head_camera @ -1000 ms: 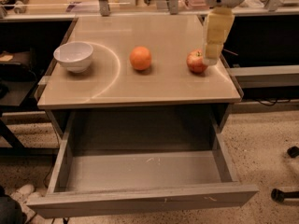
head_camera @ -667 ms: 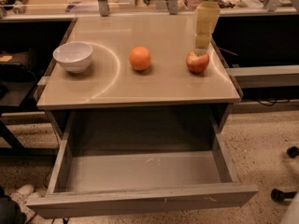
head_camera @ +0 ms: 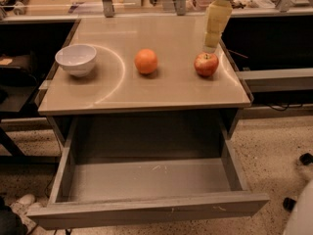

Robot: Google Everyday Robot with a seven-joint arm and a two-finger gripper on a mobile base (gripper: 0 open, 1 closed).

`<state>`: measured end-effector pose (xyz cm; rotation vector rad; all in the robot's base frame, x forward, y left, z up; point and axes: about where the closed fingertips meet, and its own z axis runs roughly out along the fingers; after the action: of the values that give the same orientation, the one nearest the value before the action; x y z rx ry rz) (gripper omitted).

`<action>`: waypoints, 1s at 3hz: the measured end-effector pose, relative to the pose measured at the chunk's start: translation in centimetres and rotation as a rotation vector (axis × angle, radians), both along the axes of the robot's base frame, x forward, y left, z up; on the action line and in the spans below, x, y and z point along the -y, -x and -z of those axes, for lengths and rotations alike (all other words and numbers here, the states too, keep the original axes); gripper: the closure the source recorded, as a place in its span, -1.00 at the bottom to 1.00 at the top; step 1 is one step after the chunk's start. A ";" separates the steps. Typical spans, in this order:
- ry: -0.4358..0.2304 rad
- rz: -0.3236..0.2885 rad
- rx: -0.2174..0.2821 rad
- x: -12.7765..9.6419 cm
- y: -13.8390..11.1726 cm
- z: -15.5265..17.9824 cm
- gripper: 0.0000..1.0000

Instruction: Place apple into top drawer

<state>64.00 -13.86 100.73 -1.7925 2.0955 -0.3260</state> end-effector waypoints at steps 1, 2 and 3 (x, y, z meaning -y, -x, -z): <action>-0.068 0.062 0.001 1.9 -2.3 0.6 -1.00; -0.107 0.110 -0.014 3.8 -4.1 1.6 -1.00; -0.112 0.141 -0.056 4.5 -5.2 3.9 -1.00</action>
Offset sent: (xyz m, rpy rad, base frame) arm 0.0589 -0.0680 -0.0205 0.1431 0.0663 -0.1744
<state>69.19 -18.35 96.86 -1.6126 2.2380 -0.1924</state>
